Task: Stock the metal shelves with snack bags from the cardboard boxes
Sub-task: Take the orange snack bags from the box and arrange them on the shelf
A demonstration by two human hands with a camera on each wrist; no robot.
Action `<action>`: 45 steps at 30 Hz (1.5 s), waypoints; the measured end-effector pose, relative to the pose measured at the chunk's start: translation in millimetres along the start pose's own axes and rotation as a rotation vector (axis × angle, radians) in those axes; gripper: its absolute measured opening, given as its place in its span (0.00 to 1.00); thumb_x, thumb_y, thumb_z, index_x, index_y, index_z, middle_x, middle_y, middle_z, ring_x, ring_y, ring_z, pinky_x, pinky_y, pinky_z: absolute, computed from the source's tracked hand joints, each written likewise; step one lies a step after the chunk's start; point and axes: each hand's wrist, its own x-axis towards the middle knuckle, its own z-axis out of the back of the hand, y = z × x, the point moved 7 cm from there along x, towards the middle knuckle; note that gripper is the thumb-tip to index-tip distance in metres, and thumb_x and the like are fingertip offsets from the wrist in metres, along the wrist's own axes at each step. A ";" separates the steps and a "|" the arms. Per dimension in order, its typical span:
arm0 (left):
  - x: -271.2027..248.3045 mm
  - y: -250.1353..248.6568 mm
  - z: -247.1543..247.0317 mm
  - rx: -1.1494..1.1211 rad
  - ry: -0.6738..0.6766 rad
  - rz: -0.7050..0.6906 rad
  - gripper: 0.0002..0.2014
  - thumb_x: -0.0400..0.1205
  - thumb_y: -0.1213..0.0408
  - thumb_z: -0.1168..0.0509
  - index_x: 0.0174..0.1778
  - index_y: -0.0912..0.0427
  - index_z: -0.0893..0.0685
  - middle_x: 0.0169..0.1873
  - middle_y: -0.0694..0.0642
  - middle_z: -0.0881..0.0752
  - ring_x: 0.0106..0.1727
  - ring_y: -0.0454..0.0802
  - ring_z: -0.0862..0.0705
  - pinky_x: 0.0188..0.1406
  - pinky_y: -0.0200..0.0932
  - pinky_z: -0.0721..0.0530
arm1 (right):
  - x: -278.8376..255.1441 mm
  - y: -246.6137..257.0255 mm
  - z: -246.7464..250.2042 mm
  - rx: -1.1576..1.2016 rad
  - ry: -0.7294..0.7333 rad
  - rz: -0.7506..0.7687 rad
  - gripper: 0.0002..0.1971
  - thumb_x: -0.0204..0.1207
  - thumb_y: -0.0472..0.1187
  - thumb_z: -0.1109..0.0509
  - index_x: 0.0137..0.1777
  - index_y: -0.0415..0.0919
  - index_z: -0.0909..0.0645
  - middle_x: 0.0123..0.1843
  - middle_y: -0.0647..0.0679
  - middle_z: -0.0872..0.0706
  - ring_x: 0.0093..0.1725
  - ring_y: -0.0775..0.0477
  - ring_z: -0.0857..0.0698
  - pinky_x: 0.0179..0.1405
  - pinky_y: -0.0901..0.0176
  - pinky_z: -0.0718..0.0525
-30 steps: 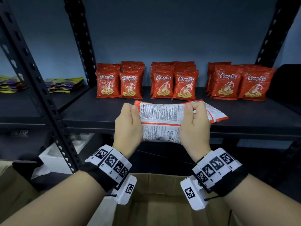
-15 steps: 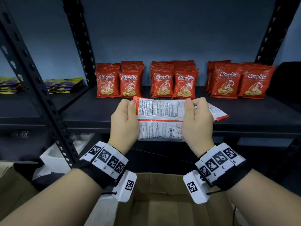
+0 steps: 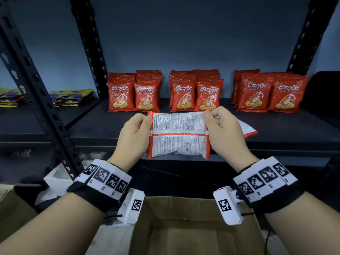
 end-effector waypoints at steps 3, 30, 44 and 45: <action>-4.3 2.6 1.6 -0.043 -0.046 0.022 0.07 0.84 0.50 0.31 0.52 0.46 0.20 0.39 0.45 0.13 0.42 0.46 0.12 0.47 0.51 0.14 | 5.8 2.6 1.5 0.080 0.028 -0.043 0.16 0.88 0.49 0.33 0.46 0.37 0.22 0.30 0.39 0.22 0.29 0.44 0.23 0.31 0.44 0.20; -11.2 -4.9 -6.7 -0.358 -0.076 0.066 0.09 0.89 0.63 0.34 0.43 0.54 0.14 0.33 0.47 0.12 0.35 0.43 0.15 0.33 0.46 0.14 | -11.1 -20.3 -16.0 -0.110 0.271 -0.208 0.34 0.65 0.72 0.21 0.62 0.51 0.24 0.51 0.52 0.10 0.47 0.52 0.10 0.51 0.49 0.12; -33.9 20.1 -41.1 -0.347 0.127 0.254 0.14 0.92 0.51 0.42 0.59 0.48 0.12 0.55 0.52 0.07 0.59 0.53 0.09 0.62 0.59 0.13 | -5.6 -0.3 -1.8 0.030 -0.048 -0.075 0.21 0.89 0.52 0.36 0.36 0.41 0.30 0.33 0.46 0.25 0.35 0.55 0.26 0.39 0.56 0.26; -36.3 22.7 -42.4 -0.301 0.075 0.234 0.16 0.91 0.46 0.44 0.57 0.46 0.11 0.54 0.50 0.07 0.59 0.52 0.09 0.63 0.59 0.14 | -8.9 4.8 -2.5 -0.035 -0.066 -0.024 0.22 0.90 0.51 0.37 0.36 0.42 0.32 0.31 0.50 0.29 0.32 0.57 0.30 0.35 0.60 0.31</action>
